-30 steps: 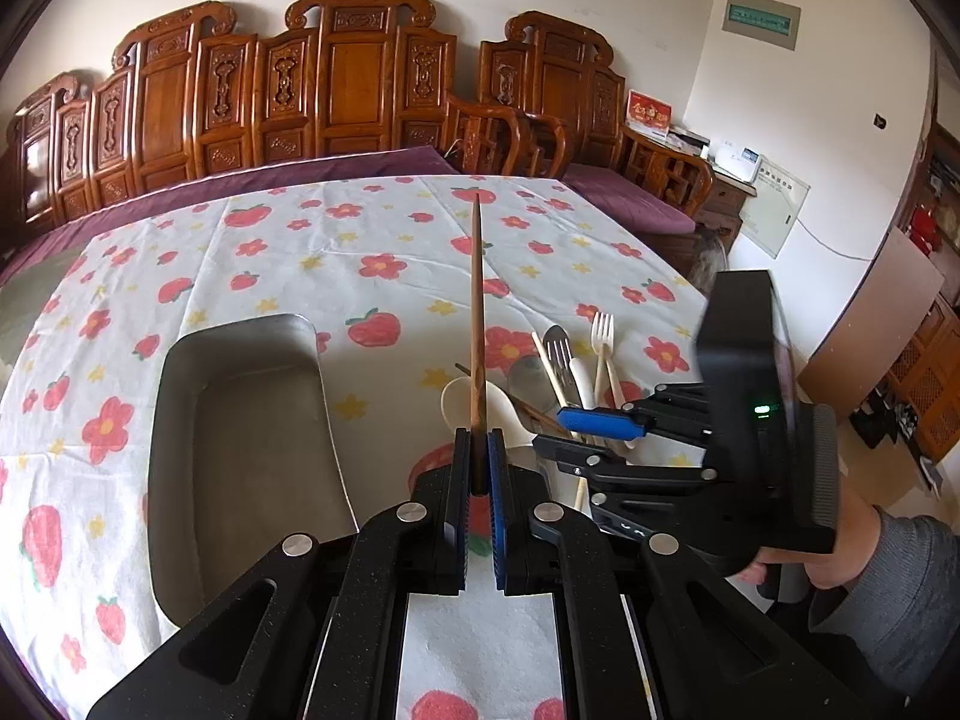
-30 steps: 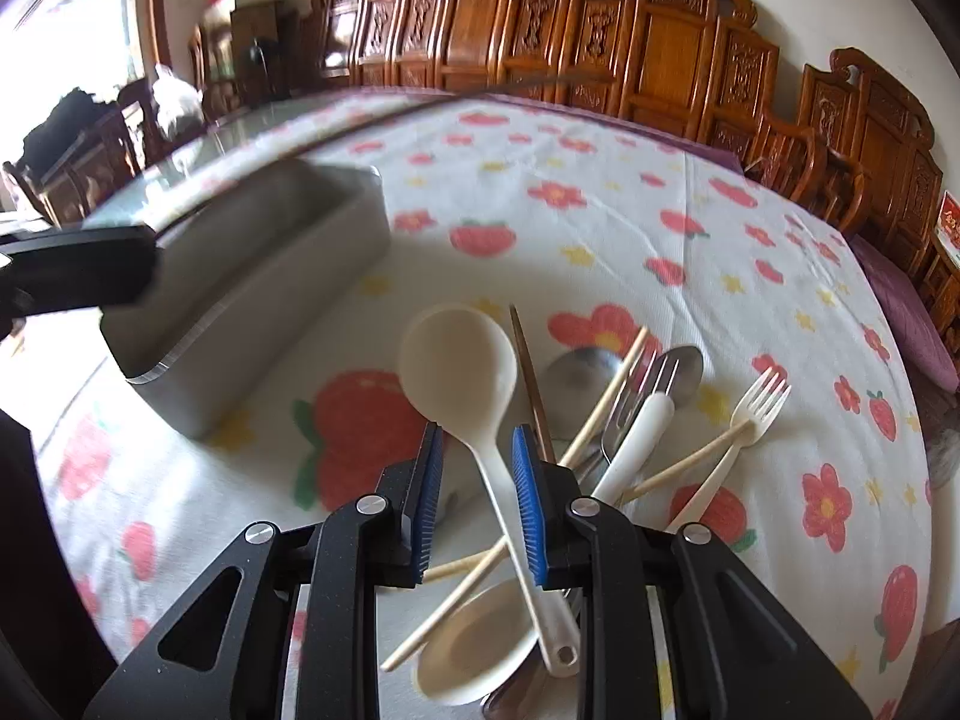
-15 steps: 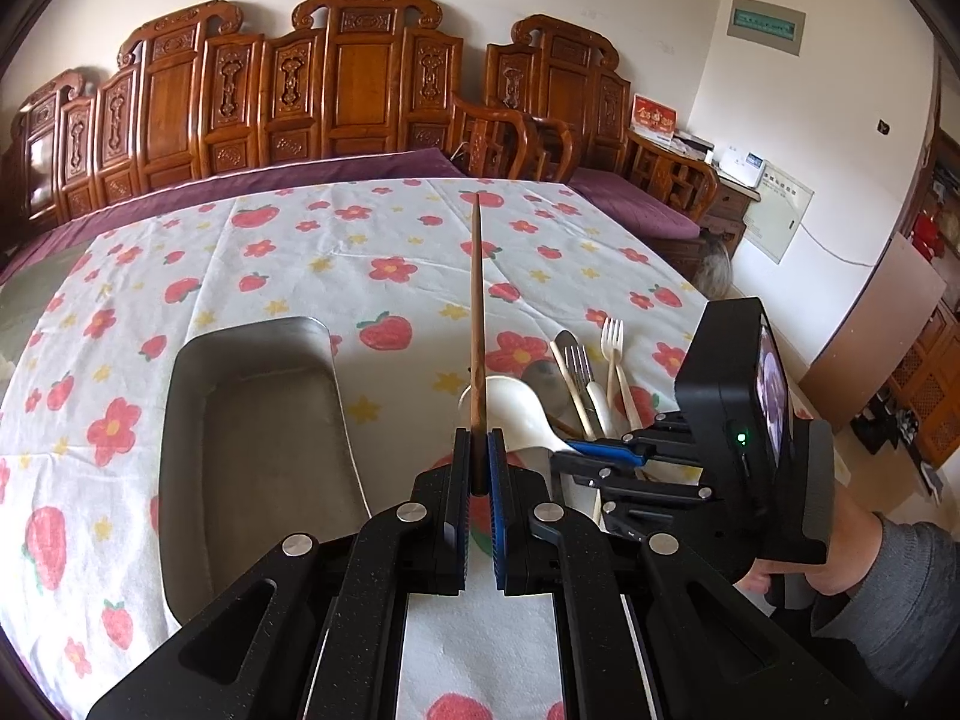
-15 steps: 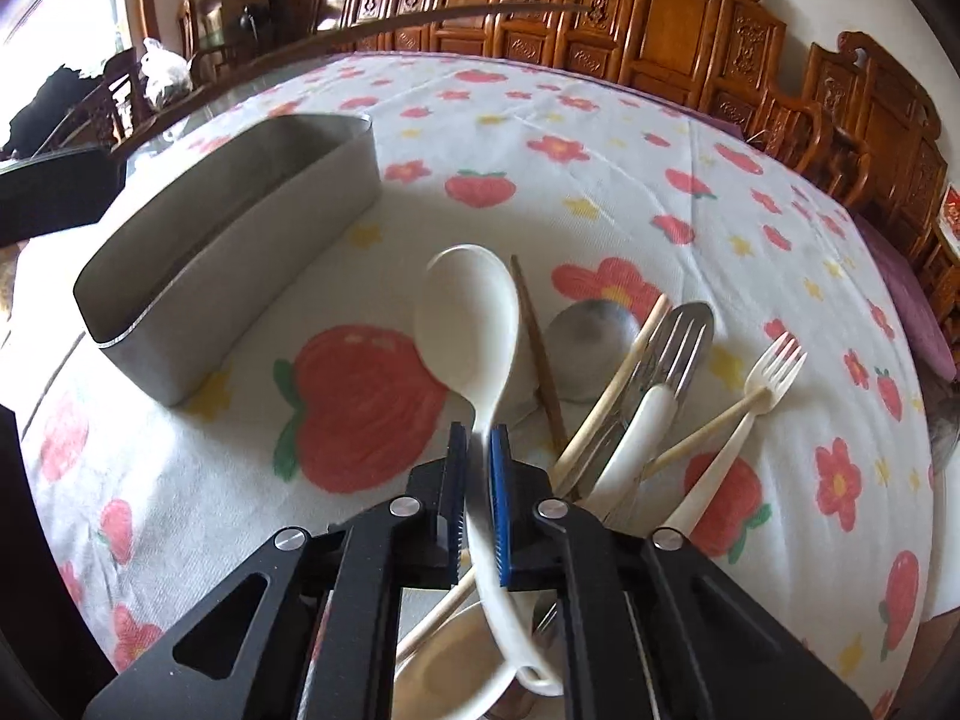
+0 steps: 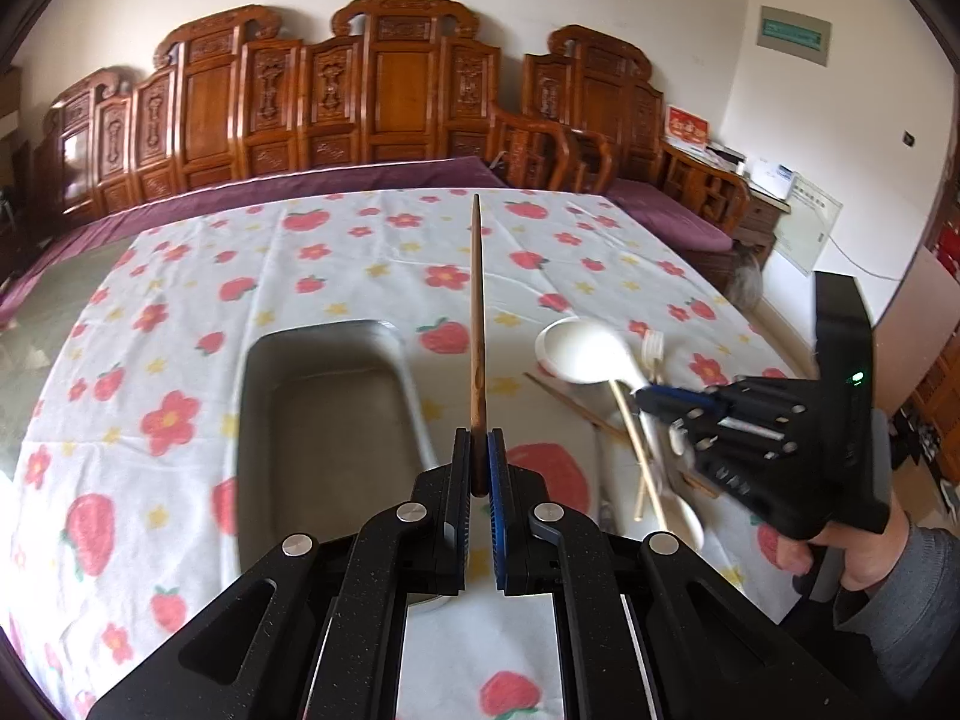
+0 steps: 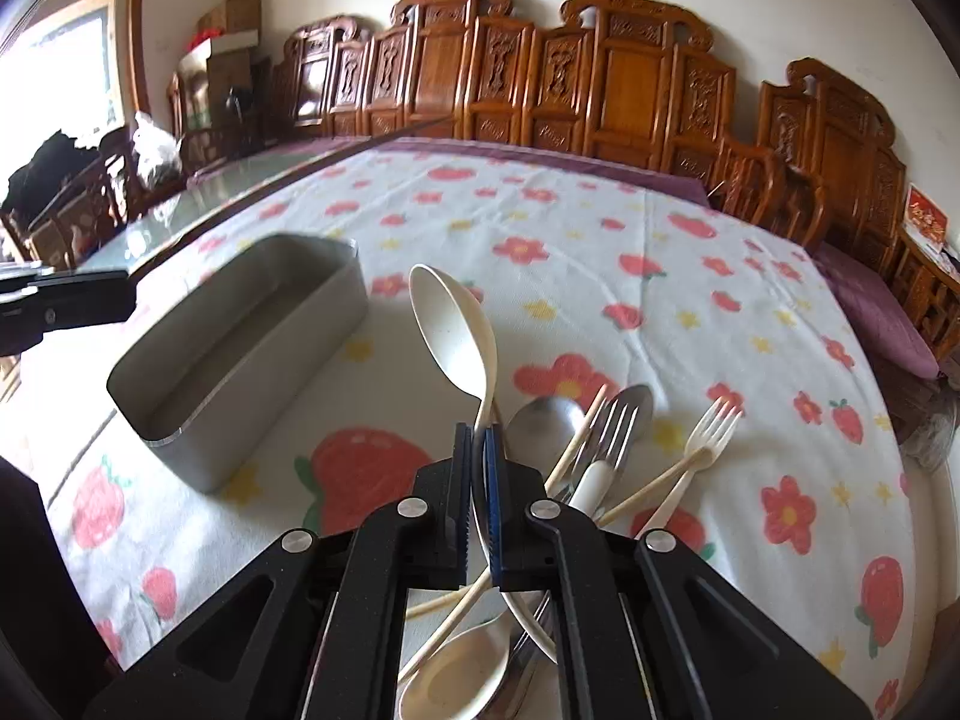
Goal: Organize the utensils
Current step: 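Carry the chopstick over the metal tray and open the left gripper while the right gripper holds the spoon, then lower the white spoon into the metal tray and open the right gripper, then reach the right gripper back to the pile and grasp another wooden chopstick, then grasp a white plastic spoon with the left gripper while the right gripper holds the chopstick, then carry the white spoon into the metal tray and open the left gripper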
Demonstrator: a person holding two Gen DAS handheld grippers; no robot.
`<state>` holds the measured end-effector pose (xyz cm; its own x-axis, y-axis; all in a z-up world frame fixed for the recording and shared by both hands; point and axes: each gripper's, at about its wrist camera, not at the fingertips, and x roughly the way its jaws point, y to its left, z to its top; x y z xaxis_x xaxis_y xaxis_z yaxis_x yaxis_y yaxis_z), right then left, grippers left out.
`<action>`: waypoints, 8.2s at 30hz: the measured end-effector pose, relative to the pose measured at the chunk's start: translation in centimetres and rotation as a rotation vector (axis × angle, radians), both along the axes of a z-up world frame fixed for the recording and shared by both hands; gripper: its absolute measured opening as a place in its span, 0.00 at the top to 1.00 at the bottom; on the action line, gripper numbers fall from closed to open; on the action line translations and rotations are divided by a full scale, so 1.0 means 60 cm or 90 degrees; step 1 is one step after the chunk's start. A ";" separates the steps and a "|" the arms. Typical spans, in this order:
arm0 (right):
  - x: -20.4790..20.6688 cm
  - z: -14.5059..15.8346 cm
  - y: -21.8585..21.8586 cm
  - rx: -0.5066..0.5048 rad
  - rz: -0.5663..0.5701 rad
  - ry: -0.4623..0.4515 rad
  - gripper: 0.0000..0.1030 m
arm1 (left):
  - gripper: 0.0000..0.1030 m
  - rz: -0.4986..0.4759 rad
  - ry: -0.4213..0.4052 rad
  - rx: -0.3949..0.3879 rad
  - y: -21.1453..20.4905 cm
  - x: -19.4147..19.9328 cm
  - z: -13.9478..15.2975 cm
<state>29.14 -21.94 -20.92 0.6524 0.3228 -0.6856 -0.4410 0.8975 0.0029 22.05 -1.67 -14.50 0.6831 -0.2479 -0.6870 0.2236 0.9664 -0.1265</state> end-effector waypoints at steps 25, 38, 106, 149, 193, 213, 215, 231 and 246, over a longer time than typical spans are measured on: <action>-0.024 0.029 0.011 0.021 0.015 -0.035 0.95 | 0.96 0.061 0.020 0.053 0.059 -0.051 -0.004; -0.026 0.021 0.022 0.023 0.028 -0.022 0.95 | 0.96 0.057 0.065 0.108 0.049 0.004 -0.048; -0.027 0.062 0.089 0.066 -0.017 0.066 0.86 | 0.52 0.091 -0.007 0.002 0.130 -0.017 -0.014; 0.007 -0.051 -0.034 -0.053 -0.159 0.152 0.94 | 0.52 -0.047 0.004 0.023 -0.030 -0.035 -0.042; -0.136 0.044 -0.257 0.006 -0.173 0.066 0.94 | 0.55 -0.064 0.153 0.001 -0.303 -0.023 -0.120; -0.131 0.047 -0.278 0.035 -0.182 0.070 0.94 | 0.98 -0.032 0.252 -0.023 -0.323 -0.017 -0.178; -0.132 0.050 -0.276 0.033 -0.180 0.067 0.94 | 0.99 -0.031 0.252 -0.026 -0.313 -0.019 -0.175; -0.152 0.076 -0.242 0.048 -0.139 0.047 0.94 | 0.99 -0.002 0.160 0.022 -0.236 -0.048 -0.081; -0.179 0.084 -0.166 0.054 -0.058 0.048 0.94 | 0.99 0.055 0.099 0.035 -0.094 -0.050 -0.002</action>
<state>18.41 -31.93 -15.86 0.6293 0.3240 -0.7064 -0.3536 0.9288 0.1110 19.08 -7.31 -14.62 0.5842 -0.1530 -0.7971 0.1219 0.9875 -0.1002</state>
